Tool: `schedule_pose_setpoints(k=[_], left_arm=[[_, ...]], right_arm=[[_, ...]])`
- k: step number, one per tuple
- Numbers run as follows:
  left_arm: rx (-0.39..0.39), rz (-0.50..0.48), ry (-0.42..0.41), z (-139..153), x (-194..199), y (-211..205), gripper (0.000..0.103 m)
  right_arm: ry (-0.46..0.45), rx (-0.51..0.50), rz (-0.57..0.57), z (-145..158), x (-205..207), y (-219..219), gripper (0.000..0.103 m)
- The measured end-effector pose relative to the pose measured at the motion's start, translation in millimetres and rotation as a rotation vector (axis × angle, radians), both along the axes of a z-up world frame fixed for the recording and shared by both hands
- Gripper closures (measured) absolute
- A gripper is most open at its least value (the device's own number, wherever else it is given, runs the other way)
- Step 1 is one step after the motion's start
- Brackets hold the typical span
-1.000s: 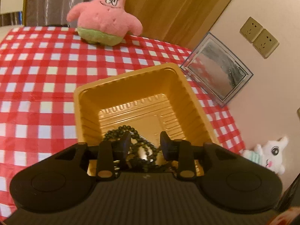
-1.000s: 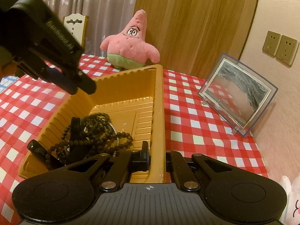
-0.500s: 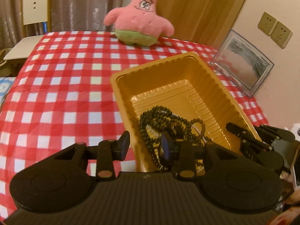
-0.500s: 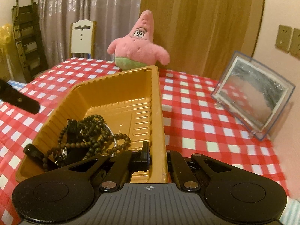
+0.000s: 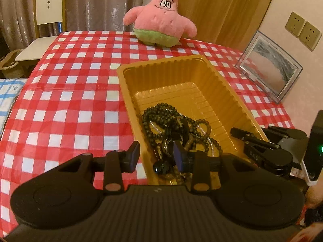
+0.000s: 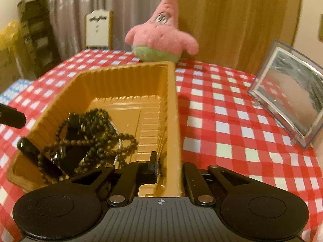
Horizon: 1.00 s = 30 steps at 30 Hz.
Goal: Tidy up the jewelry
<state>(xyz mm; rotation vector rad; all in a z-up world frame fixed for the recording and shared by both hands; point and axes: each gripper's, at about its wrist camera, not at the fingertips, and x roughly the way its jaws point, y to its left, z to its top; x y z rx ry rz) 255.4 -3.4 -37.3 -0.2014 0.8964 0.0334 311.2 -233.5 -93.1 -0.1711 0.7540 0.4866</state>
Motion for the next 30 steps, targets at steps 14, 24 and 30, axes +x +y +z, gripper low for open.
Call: schedule_pose_setpoints(k=[14,24,30], left_arm=[[0.073,0.055,-0.029,18,-27,-11,0.058],[0.102,0.063,-0.03,40,-69,-21,0.057],[0.098,0.05,0.003,42,-106,-24,0.057]], right_arm=[[-0.02,0.055,-0.042,24,-12,-16,0.019],[0.078,0.133,-0.067,80,-64,-12,0.019],[0.122,0.125,-0.054,91,-105,-1,0.019]])
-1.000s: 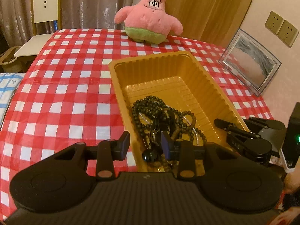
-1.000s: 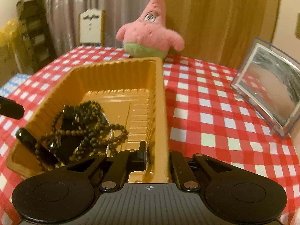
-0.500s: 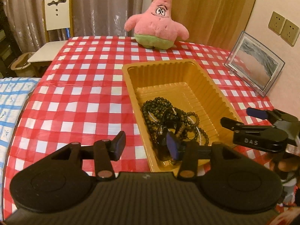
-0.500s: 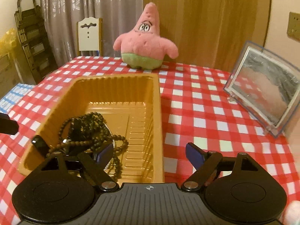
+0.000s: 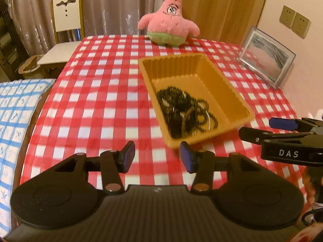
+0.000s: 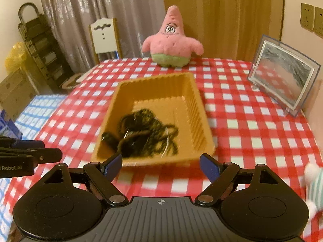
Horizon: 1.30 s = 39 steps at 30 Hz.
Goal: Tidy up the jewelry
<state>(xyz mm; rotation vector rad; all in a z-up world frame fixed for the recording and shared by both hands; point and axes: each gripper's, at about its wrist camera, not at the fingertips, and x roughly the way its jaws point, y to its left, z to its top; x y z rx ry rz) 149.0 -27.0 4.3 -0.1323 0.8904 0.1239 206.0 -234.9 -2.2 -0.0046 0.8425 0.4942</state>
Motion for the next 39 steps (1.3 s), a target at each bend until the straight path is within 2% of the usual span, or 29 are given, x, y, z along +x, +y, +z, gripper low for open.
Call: schedule_pose_setpoints(k=[12,22,28,39], left_arm=[[-0.008,-0.051,0.018,13,-90,11,0.057],[-0.013,-0.082,0.041,9,-163,16,0.057],[-0.011,-0.093,0.028,12,-191,15,0.057],[-0.001,-0.11,-0.009,20,-213,10,0.057]], right_arm=[[0.051,-0.009,-0.024,8,-100,22,0.019],[0.054,0.006,-0.044,19,-181,31,0.019],[0.047,0.006,-0.054,23,-209,33,0.019],[0.033,0.015,-0.068,27,-232,32,0.019]])
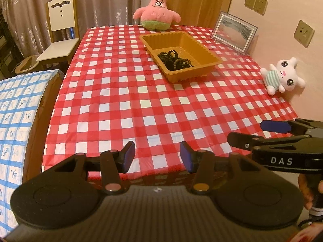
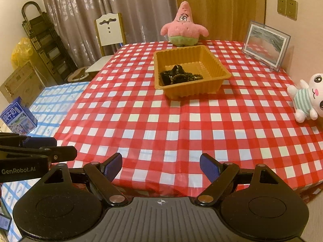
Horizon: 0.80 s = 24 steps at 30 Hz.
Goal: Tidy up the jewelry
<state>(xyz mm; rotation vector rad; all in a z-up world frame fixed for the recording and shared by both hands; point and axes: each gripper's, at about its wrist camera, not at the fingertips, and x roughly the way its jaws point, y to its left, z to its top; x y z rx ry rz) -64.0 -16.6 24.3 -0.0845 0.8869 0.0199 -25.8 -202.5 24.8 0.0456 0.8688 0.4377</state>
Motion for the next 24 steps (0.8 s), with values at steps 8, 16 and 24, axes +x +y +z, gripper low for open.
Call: schedule_pose_setpoints(k=[8,16,24], left_arm=[[-0.003,-0.004,-0.002,0.4,-2.1,-0.2,0.057],[-0.002,-0.005,-0.003,0.4,-0.7,-0.1,0.057],[0.0,-0.006,-0.003,0.4,0.8,1.0,0.057]], right_arm=[[-0.007,0.0,-0.002,1.7,-2.4,0.3,0.019],[-0.009,-0.002,-0.002,2.6,-2.1,0.2,0.019],[-0.008,-0.004,0.003,2.9,2.0,2.2,0.019]])
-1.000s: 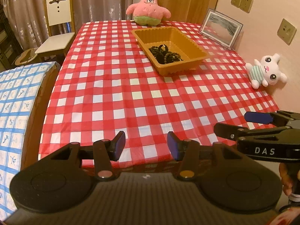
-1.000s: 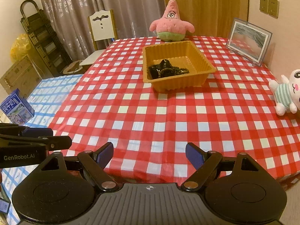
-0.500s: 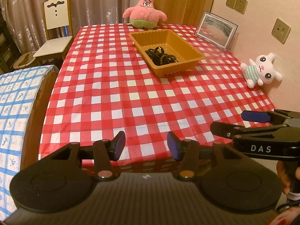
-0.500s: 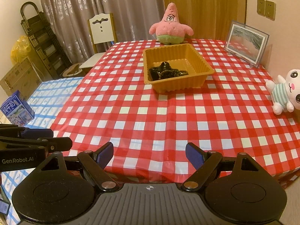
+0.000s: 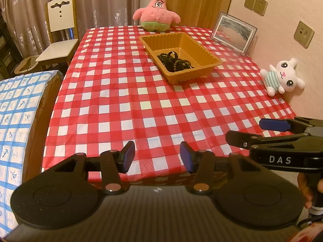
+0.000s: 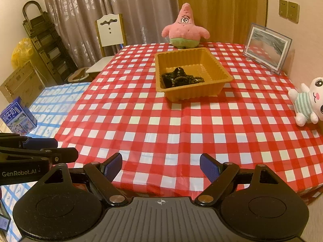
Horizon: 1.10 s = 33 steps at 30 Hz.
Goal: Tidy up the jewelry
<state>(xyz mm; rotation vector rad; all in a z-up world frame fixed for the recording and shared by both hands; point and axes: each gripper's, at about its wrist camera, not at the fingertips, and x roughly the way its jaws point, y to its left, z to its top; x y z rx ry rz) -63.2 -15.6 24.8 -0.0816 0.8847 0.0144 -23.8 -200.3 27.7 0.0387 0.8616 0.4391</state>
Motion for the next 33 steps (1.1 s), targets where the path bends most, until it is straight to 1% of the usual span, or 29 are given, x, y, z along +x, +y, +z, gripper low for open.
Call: schedule_pose_setpoints(k=[33], left_arm=[[-0.001,0.001,-0.003,0.8,1.2,0.0,0.057]], right_arm=[[-0.002,-0.006,0.004,0.1,3.3,9.4,0.019]])
